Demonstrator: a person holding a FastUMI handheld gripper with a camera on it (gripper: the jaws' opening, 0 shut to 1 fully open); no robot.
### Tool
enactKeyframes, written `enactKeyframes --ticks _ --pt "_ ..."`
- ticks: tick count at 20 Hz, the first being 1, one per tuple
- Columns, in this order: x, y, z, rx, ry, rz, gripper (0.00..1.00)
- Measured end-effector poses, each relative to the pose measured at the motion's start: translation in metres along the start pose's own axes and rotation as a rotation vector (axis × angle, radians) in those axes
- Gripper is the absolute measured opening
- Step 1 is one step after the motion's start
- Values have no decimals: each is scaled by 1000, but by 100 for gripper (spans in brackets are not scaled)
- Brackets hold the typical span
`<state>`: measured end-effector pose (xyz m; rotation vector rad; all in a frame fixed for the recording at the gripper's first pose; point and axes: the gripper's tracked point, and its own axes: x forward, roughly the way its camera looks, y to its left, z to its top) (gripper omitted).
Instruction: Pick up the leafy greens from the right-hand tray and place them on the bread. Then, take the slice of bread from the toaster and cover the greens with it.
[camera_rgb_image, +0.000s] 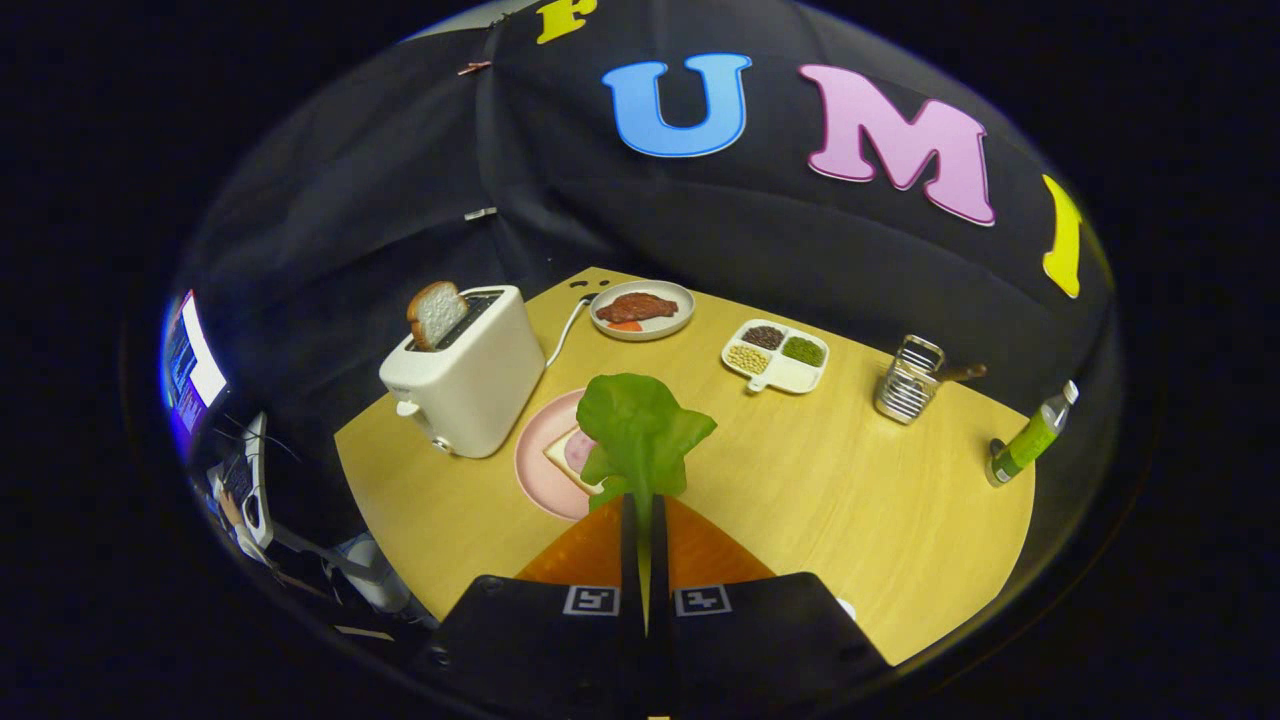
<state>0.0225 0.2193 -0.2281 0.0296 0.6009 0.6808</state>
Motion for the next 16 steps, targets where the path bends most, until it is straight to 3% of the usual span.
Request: enactKeyframes --ticks 6,16 --pt "57 29 25 -14 39 24 5" --pt "131 38 14 -27 139 12 8"
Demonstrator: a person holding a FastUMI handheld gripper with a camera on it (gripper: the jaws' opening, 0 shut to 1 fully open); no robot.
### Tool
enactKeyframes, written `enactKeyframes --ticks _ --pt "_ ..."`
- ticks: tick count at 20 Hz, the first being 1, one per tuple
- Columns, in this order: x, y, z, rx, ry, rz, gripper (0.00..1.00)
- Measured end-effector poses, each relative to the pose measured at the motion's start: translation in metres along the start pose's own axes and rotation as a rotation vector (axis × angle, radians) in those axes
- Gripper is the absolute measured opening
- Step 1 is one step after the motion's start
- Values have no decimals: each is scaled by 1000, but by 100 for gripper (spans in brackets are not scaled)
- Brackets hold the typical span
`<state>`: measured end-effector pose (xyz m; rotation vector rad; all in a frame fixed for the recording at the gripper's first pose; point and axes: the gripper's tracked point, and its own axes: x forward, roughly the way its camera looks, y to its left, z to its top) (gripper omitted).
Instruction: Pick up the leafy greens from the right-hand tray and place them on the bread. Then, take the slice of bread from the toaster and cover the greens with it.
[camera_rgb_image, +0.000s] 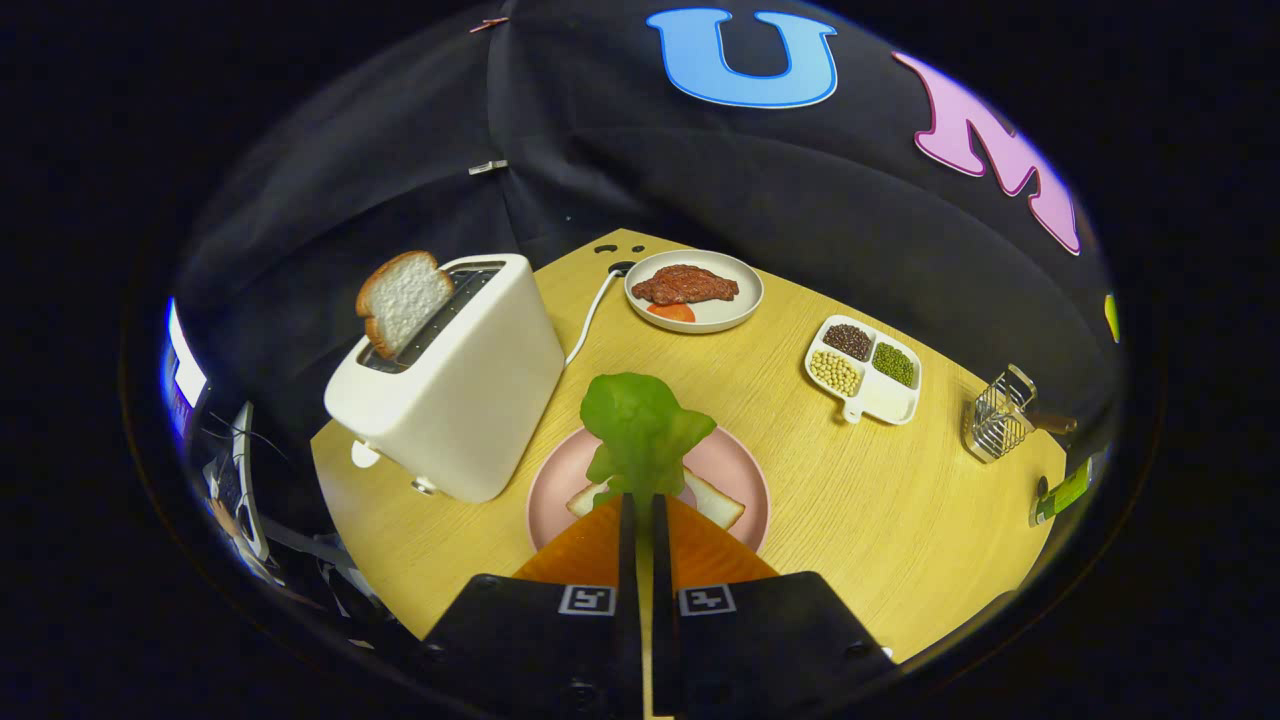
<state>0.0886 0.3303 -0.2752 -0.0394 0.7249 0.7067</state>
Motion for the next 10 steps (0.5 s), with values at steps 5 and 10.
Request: enactKeyframes --ticks 5,10 --pt "4 -6 5 23 -15 -26 59" --pt "-21 8 28 42 -82 -14 72"
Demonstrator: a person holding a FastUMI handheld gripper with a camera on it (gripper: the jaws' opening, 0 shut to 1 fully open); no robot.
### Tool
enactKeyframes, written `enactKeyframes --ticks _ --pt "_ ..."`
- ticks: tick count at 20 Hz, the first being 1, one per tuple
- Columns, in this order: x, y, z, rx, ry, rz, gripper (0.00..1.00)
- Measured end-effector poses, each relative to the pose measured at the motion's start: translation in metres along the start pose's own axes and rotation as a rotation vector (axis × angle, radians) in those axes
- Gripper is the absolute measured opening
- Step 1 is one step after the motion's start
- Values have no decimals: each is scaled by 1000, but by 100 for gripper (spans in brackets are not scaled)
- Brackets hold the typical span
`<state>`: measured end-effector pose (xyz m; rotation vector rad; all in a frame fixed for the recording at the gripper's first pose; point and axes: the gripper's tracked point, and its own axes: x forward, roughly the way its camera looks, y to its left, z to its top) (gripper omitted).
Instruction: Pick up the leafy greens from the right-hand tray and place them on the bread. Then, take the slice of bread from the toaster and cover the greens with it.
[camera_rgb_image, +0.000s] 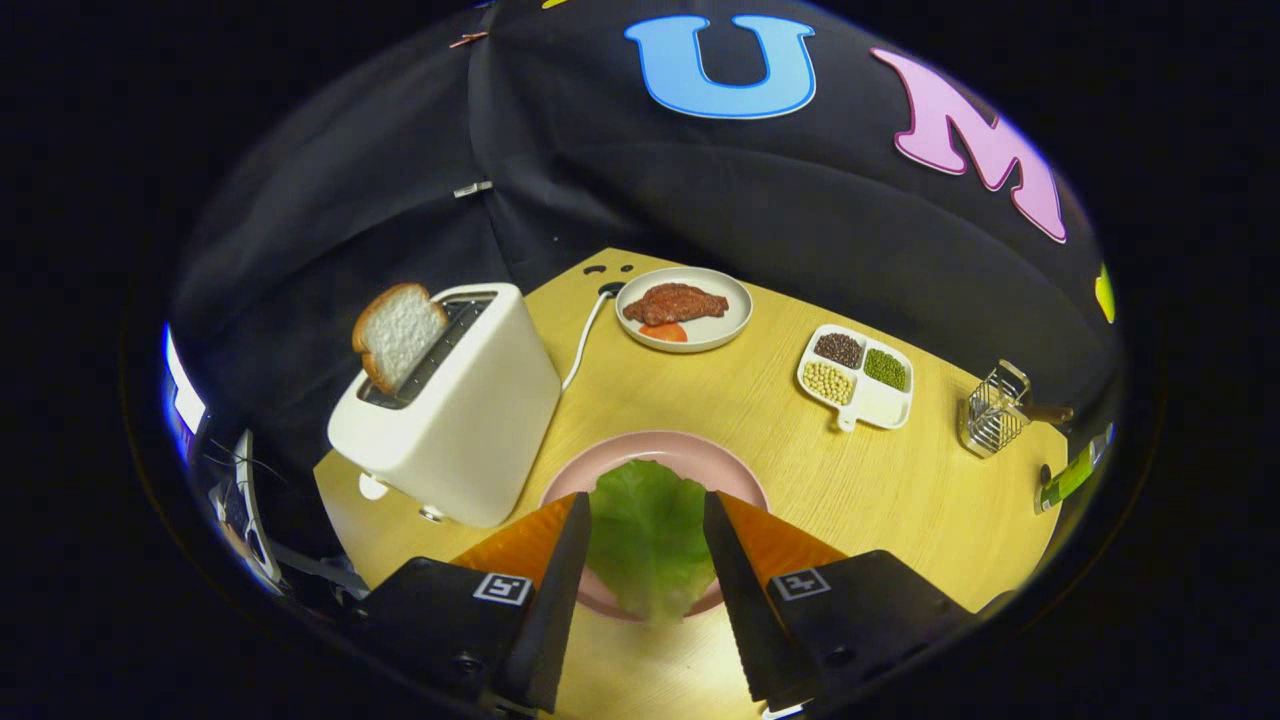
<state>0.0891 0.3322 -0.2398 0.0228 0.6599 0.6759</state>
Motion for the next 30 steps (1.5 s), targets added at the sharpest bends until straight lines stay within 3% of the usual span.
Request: enactKeyframes --ticks 8,14,18,25,30 --pt "-45 90 102 21 -204 131 73" --pt "-25 166 137 -16 -206 173 73" --pt "10 198 129 -70 -152 138 73" --pt "75 209 111 -94 -36 32 73" --pt "103 205 101 -93 21 -33 62"
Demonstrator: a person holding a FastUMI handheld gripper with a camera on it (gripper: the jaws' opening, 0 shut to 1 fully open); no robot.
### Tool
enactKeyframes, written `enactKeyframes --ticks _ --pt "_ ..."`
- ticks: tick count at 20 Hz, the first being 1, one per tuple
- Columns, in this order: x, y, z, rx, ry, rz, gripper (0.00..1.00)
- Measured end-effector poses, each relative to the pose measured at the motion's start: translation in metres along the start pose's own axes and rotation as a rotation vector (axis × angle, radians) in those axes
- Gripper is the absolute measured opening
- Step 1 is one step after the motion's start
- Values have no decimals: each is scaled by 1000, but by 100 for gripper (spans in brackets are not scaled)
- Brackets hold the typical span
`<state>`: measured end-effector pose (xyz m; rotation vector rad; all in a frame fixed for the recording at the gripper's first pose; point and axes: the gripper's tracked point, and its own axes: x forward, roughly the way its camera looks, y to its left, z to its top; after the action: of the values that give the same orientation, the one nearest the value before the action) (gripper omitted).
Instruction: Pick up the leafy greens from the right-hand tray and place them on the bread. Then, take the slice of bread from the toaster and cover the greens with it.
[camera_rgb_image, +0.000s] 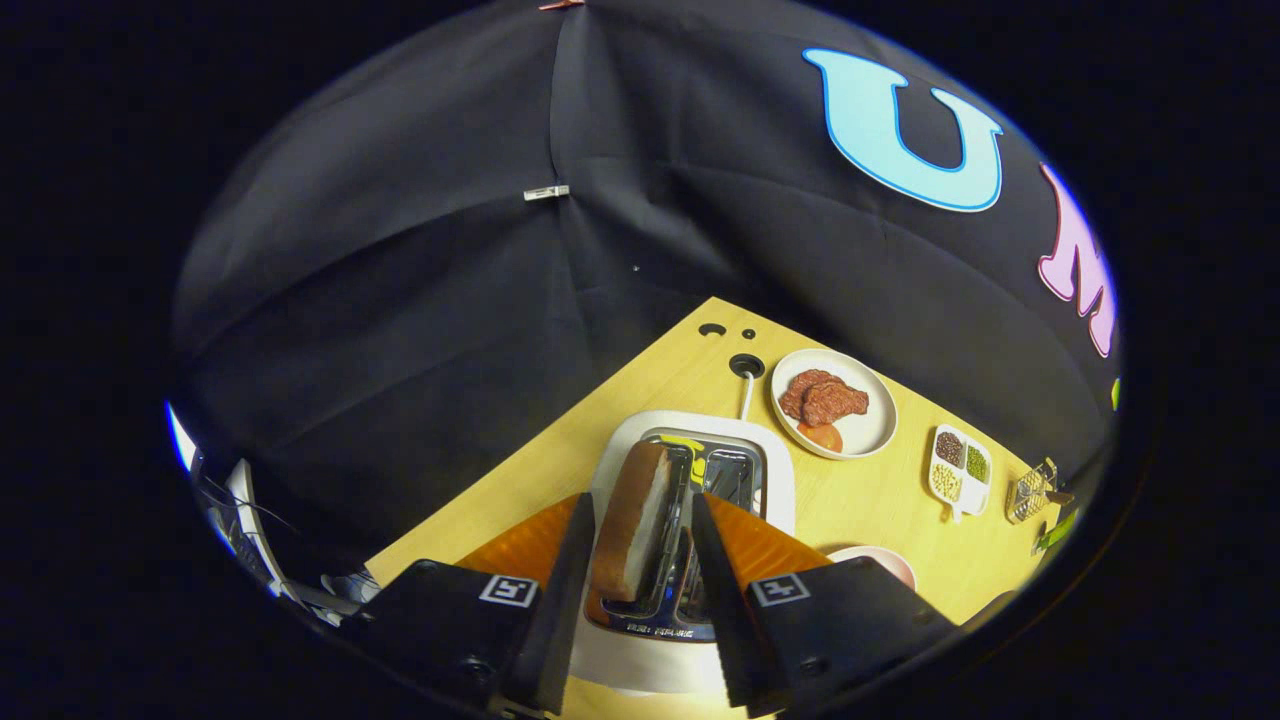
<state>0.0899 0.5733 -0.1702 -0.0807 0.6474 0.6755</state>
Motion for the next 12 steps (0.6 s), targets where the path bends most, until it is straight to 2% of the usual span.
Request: enactKeyframes --ticks 2,3,5,8,12 --pt "5 -2 -5 4 21 -24 50" --pt "6 -6 -7 0 29 -51 41" --pt "10 -8 -11 14 45 -53 23" --pt "6 -2 -11 67 56 -5 16" --pt "-15 -7 9 96 -2 22 16"
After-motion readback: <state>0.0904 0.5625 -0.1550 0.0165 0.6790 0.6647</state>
